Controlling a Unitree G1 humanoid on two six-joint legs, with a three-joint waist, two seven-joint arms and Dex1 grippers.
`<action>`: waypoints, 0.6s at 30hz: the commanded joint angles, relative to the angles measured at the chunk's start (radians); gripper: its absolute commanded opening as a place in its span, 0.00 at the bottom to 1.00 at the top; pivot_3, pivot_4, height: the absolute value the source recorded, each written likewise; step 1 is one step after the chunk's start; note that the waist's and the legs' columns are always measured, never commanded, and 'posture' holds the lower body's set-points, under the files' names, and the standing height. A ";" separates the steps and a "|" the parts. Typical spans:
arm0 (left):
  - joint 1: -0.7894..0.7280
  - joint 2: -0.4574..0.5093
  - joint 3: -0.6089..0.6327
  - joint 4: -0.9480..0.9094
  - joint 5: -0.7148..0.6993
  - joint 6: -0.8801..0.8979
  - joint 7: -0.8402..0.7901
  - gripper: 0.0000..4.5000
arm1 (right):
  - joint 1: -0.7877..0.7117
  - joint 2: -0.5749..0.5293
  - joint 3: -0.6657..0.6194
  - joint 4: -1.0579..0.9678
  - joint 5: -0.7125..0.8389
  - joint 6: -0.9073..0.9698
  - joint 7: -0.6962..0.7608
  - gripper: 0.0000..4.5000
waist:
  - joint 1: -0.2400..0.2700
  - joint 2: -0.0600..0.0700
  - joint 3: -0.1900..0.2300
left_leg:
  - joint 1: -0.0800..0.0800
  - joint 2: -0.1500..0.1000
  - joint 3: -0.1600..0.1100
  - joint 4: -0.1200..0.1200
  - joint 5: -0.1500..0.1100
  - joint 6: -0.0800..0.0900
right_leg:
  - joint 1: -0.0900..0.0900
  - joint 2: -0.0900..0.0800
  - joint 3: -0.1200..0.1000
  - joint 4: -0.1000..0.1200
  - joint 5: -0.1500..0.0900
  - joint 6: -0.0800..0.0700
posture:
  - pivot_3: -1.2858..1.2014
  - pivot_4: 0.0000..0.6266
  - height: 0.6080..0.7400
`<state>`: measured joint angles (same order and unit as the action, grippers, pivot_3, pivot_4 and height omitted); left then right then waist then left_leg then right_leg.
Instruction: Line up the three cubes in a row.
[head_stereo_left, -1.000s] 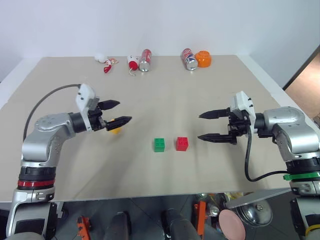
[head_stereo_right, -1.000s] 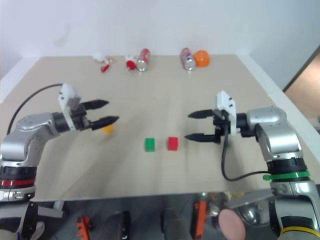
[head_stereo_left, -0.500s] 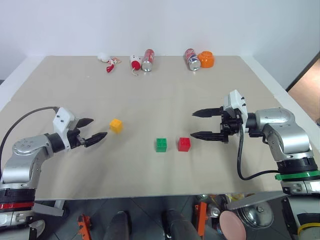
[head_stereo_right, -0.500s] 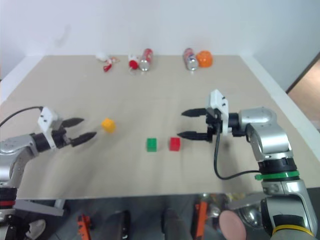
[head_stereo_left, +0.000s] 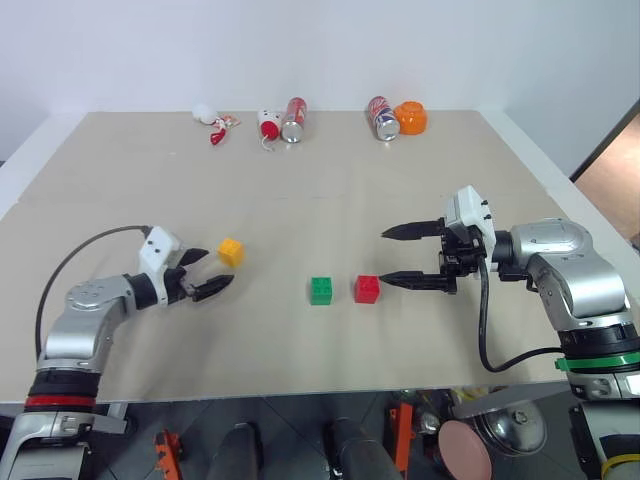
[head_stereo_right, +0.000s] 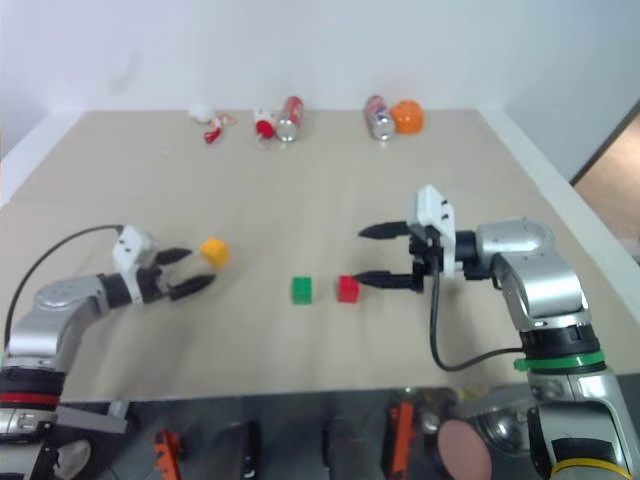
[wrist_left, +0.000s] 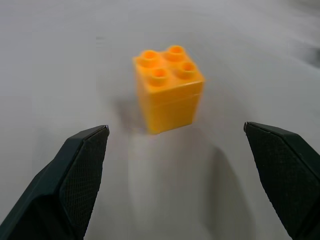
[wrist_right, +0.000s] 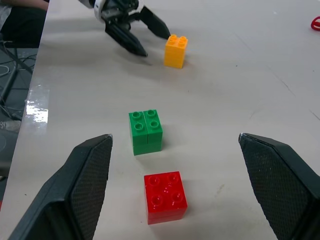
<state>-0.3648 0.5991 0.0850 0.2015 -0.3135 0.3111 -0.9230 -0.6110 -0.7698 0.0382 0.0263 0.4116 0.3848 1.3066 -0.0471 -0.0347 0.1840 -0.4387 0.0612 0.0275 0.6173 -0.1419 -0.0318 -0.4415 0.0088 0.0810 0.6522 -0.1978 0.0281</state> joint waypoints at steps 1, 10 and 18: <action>-0.017 -0.025 -0.011 0.008 0.030 -0.020 0.053 0.99 | -0.027 0.017 -0.056 -0.037 0.045 0.015 -0.038 0.93 | 0.000 0.000 0.000 | 0.000 0.000 0.000 0.000 0.000 0.000 | 0.000 0.000 0.000 0.000 0.000 0.000 | 0.52 0.24 1.00; -0.031 -0.046 -0.017 0.062 0.077 -0.037 0.130 0.99 | -0.035 0.044 -0.077 -0.115 0.125 0.083 -0.090 0.93 | 0.000 0.000 0.000 | 0.001 0.000 -0.001 0.000 0.000 0.000 | 0.001 0.000 0.000 0.000 0.000 0.000 | 0.52 0.24 1.00; -0.107 -0.092 0.003 0.099 0.068 0.023 0.229 0.99 | -0.030 0.037 -0.065 -0.115 0.116 0.083 -0.085 0.93 | -0.001 0.000 0.000 | 0.001 0.000 0.000 0.001 0.000 0.000 | 0.001 0.000 0.000 0.000 0.002 -0.001 | 0.52 0.24 1.00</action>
<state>-0.4496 0.5107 0.0577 0.2987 -0.2394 0.3182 -0.7199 -0.6312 -0.7223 -0.0093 -0.0601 0.5154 0.4706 1.2189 -0.0477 -0.0348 0.1839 -0.4374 0.0612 0.0270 0.6180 -0.1416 -0.0314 -0.4406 0.0091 0.0811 0.6522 -0.1958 0.0271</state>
